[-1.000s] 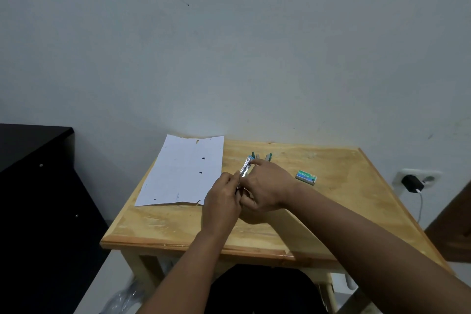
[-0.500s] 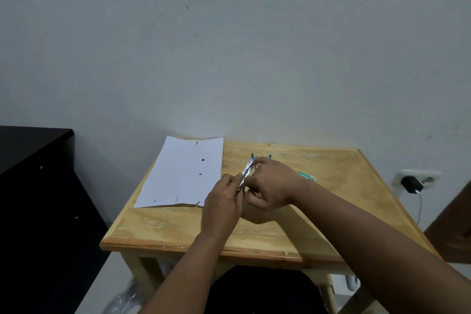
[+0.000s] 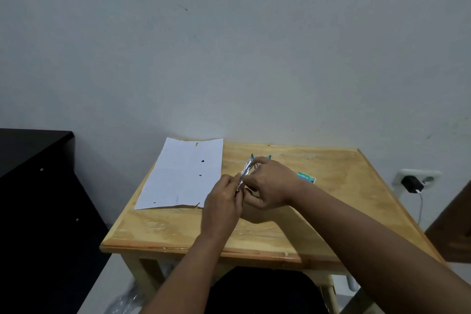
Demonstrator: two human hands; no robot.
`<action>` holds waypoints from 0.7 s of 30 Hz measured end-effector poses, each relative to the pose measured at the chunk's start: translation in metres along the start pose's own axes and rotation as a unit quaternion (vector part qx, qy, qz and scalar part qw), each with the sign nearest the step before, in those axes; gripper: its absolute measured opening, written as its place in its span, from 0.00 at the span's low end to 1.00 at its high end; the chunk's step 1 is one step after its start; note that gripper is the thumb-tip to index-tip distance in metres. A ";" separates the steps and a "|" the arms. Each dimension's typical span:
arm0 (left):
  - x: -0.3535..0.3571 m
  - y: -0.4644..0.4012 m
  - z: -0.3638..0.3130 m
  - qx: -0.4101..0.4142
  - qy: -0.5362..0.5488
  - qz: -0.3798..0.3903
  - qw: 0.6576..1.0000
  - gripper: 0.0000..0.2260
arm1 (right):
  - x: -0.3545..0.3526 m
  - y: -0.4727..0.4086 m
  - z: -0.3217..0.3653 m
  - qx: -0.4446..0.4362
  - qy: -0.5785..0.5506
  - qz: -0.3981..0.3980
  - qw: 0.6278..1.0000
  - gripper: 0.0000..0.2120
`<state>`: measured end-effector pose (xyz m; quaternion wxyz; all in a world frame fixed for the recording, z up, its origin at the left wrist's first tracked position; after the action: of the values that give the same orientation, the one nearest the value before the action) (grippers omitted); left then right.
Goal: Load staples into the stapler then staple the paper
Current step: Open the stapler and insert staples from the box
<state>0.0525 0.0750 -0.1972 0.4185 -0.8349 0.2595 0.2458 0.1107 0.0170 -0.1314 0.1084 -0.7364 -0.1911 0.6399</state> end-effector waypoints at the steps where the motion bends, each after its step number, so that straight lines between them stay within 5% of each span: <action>1: -0.001 0.000 0.000 0.001 0.004 -0.002 1.000 0.18 | -0.002 0.000 0.001 -0.003 -0.005 -0.007 1.000 0.13; 11: 0.003 0.001 -0.005 0.018 0.044 0.019 0.999 0.15 | 0.002 0.003 0.005 0.005 -0.107 0.000 0.994 0.07; 21: 0.002 0.000 0.005 -0.011 0.025 0.004 1.000 0.21 | 0.008 0.010 -0.001 0.031 -0.033 -0.029 0.999 0.11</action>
<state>0.0535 0.0784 -0.2010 0.4017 -0.8443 0.2707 0.2293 0.1135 0.0111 -0.1425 0.1432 -0.7057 -0.1956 0.6657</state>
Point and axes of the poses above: each hand's wrist, its own y-axis away from the middle knuckle, its own x-axis out of the palm, z = x × y, the point moved 10 cm from there along -y, towards the middle knuckle, and after that the axes turned 1 degree about y, right-handed, at the moved point
